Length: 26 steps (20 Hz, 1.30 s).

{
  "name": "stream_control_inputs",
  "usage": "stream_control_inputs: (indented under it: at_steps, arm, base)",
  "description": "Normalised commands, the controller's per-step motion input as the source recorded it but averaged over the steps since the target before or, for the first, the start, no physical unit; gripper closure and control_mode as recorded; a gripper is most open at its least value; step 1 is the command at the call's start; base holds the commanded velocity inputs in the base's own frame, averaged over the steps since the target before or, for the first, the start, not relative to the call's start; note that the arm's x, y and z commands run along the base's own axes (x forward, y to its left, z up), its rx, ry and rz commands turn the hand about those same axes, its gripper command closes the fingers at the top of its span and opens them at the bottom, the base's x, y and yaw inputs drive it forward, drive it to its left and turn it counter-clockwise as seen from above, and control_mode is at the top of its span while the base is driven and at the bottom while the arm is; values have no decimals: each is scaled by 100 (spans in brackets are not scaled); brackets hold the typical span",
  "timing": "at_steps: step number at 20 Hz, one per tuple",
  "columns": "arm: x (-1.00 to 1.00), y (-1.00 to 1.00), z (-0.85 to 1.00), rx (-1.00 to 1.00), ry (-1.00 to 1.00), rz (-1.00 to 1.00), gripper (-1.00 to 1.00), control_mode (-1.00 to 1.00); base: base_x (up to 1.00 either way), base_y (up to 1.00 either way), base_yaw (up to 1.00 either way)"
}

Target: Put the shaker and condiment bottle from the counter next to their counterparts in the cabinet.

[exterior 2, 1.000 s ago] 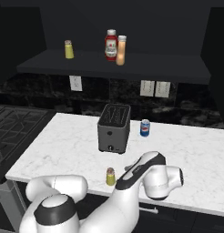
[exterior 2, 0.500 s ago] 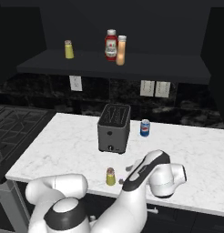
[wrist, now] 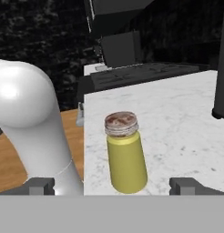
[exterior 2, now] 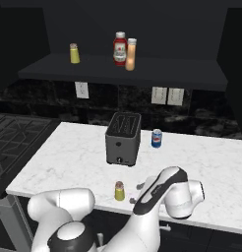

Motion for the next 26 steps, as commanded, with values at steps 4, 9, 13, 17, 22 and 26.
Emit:
stream_control_inputs:
  at_steps: [4,9,13,17,22,26]
  arm:
    - [0,12,0,0,0,0,-100,-100]
    - [0,18,-1,0,1,0,-100,-100]
    - [0,19,-1,0,4,0,-100,-100]
    - [0,24,0,0,6,0,-100,-100]
    - [1,23,0,0,8,0,-100,-100]
    - [1,23,0,0,6,0,-100,-100]
  base:
    - [0,0,0]
    - [0,0,0]
    - [0,0,0]
    - [0,0,0]
    - [0,0,0]
    - [0,0,0]
